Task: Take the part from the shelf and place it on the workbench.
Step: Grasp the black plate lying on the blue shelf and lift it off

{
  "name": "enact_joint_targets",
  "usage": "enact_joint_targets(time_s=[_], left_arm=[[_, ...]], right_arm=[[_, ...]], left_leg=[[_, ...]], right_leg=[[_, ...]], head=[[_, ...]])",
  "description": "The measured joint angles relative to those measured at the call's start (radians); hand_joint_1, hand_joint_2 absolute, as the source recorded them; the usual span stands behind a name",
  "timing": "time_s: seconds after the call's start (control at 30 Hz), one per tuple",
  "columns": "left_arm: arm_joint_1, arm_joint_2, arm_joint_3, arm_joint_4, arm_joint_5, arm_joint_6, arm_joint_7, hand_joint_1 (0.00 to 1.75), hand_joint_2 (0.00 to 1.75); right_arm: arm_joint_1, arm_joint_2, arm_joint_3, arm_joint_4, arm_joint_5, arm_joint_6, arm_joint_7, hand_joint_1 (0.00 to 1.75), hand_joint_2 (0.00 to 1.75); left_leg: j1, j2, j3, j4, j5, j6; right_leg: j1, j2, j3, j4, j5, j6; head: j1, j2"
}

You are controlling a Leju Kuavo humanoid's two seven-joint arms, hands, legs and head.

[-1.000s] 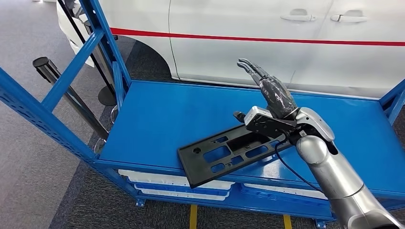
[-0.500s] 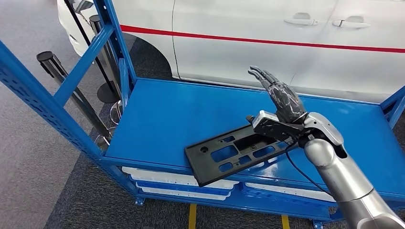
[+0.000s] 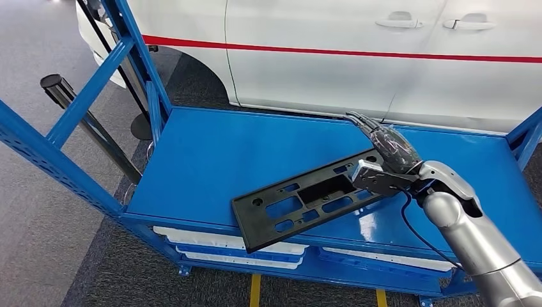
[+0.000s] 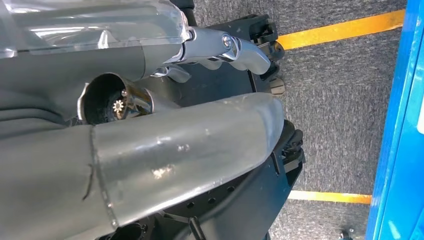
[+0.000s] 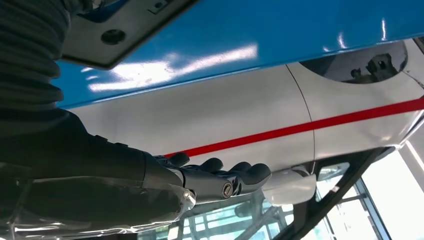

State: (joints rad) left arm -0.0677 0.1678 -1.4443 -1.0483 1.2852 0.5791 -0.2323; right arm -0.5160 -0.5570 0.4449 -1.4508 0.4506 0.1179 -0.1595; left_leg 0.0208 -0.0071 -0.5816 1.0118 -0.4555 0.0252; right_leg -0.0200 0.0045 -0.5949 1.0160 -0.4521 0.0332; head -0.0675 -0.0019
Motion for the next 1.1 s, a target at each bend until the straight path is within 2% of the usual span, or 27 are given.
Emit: enact_joint_targets(time_s=[0.3,0.57,0.9,1.1], left_arm=[[0.0,0.0,0.0,0.0,0.023,0.004,0.0,0.0,0.0],[0.001,0.0,0.0,0.0,0.042,0.01,0.002,0.0,0.0],[0.001,0.0,0.0,0.001,0.063,0.006,0.007,0.0,0.0],[0.001,-0.001,0.0,0.003,0.066,0.001,0.007,0.0,0.0]], right_arm=[[0.009,-0.13,-0.031,0.056,-0.072,0.084,-0.078,0.0,1.75],[0.012,-0.244,-0.044,0.079,-0.115,0.169,-0.143,0.0,1.75],[0.004,-0.316,-0.012,0.098,-0.104,0.216,-0.178,0.0,1.75],[-0.008,-0.333,0.021,0.107,-0.099,0.221,-0.182,0.0,1.75]], left_leg=[[0.0,-0.001,-0.001,-0.001,0.0,-0.013],[-0.001,-0.001,-0.003,0.004,-0.001,-0.014],[-0.001,-0.001,-0.003,0.004,-0.002,-0.014],[-0.001,-0.001,-0.003,0.004,-0.002,-0.014]], right_leg=[[0.004,-0.003,0.0,0.002,-0.001,-0.002],[0.003,-0.004,0.001,0.001,0.0,-0.002],[0.002,-0.004,0.001,0.001,0.0,-0.001],[0.002,-0.004,0.001,0.001,0.0,-0.001]], head=[[0.0,0.0],[0.0,0.0],[0.0,0.0],[0.0,0.0]])
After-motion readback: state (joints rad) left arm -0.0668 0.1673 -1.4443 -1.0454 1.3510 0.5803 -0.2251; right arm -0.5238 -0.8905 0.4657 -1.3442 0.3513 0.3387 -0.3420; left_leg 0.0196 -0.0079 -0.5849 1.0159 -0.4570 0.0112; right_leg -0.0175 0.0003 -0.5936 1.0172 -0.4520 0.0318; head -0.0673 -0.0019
